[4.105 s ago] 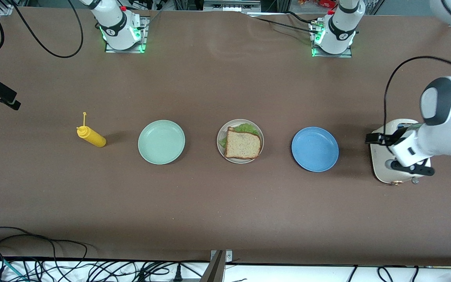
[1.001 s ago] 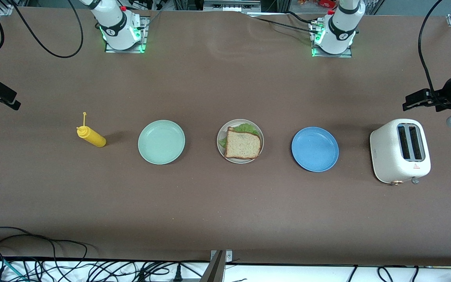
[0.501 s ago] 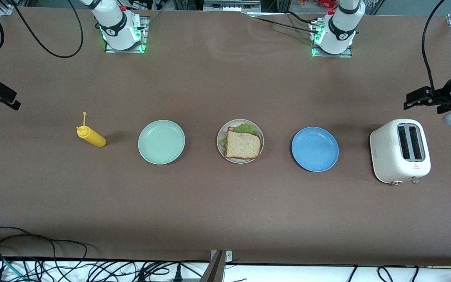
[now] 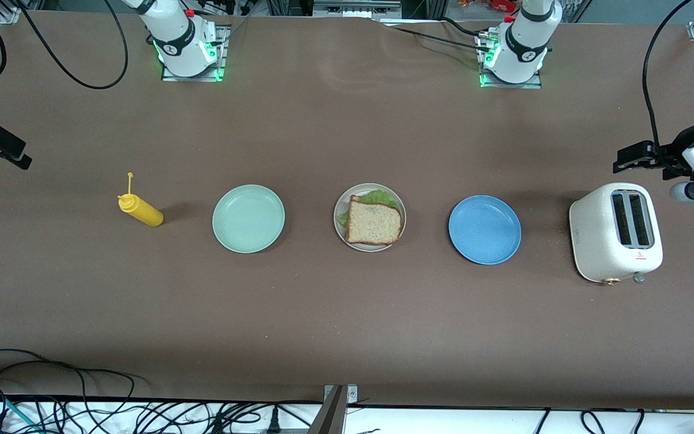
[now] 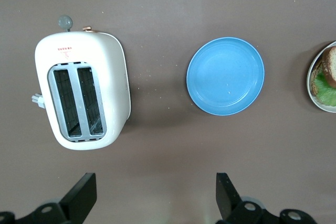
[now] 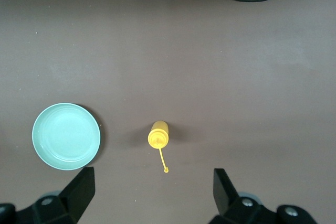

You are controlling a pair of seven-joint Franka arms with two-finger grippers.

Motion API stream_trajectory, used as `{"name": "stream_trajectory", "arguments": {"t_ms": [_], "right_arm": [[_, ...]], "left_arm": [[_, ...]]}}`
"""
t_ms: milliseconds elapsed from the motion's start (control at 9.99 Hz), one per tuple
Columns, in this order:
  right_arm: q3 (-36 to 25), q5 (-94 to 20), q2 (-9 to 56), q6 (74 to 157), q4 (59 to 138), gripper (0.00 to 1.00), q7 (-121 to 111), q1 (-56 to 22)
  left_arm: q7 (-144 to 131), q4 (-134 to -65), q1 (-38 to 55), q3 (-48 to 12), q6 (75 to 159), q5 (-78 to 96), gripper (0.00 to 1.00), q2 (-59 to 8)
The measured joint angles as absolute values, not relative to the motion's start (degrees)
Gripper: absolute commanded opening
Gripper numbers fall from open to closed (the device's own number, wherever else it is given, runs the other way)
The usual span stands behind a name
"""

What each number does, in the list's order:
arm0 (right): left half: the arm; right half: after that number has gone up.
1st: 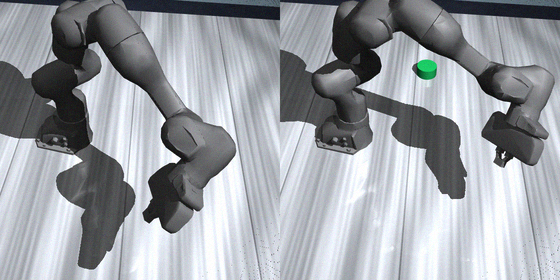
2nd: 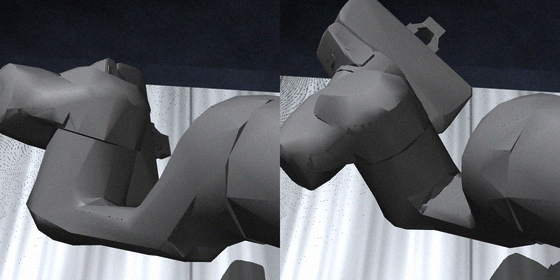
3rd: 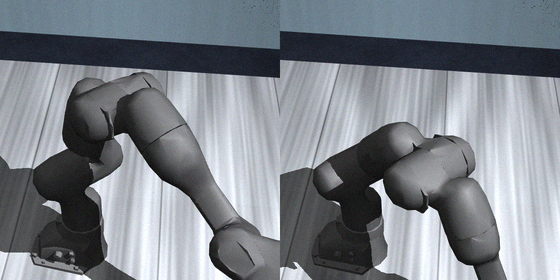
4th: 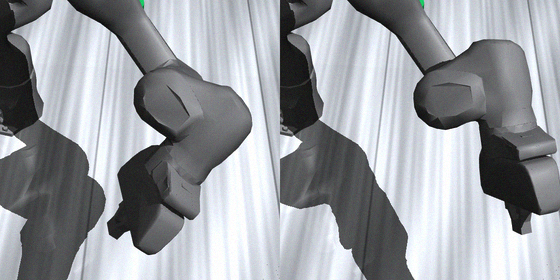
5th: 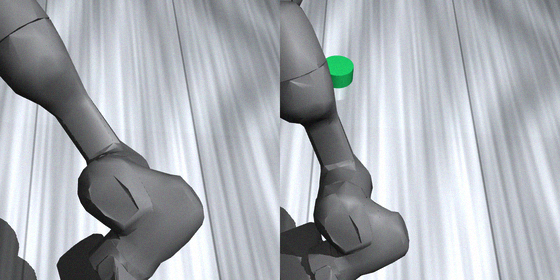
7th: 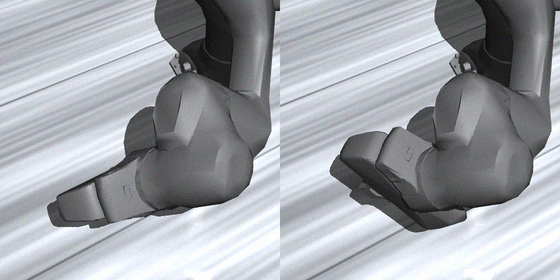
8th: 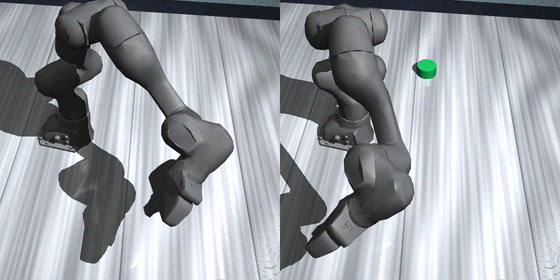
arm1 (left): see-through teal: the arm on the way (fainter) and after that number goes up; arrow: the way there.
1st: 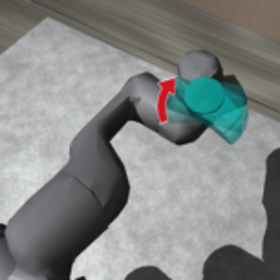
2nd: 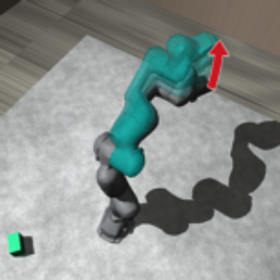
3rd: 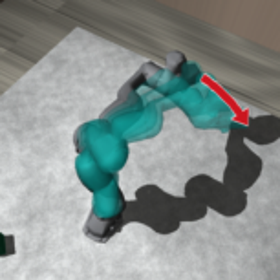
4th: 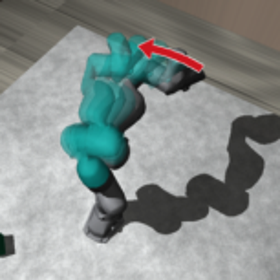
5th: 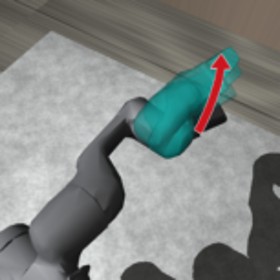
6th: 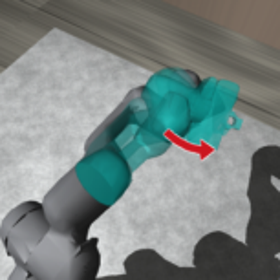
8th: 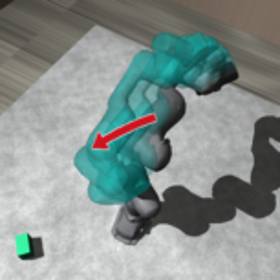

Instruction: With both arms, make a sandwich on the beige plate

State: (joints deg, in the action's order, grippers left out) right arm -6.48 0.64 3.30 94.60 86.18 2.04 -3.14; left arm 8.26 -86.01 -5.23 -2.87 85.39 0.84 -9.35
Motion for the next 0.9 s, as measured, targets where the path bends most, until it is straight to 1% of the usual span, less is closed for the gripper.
{"name": "stream_trajectory", "arguments": {"t_ms": [300,701,901], "right_arm": [[-6.49,0.64,3.3,94.59,86.18,1.0,2.03,-3.14],[-6.5,0.64,3.3,94.6,86.17,1.0,2.03,-3.13],[-6.51,0.64,3.3,94.6,86.17,1.0,2.03,-3.13]], "left_arm": [[8.34,-86.01,-4.86,-3.03,85.87,0.84,1.0,-9.45],[8.33,-86.0,-0.67,-2.86,86.59,-1.91,1.0,-9.5],[8.32,-86.0,-0.05,-2.63,86.59,-1.94,1.0,-9.5]]}}
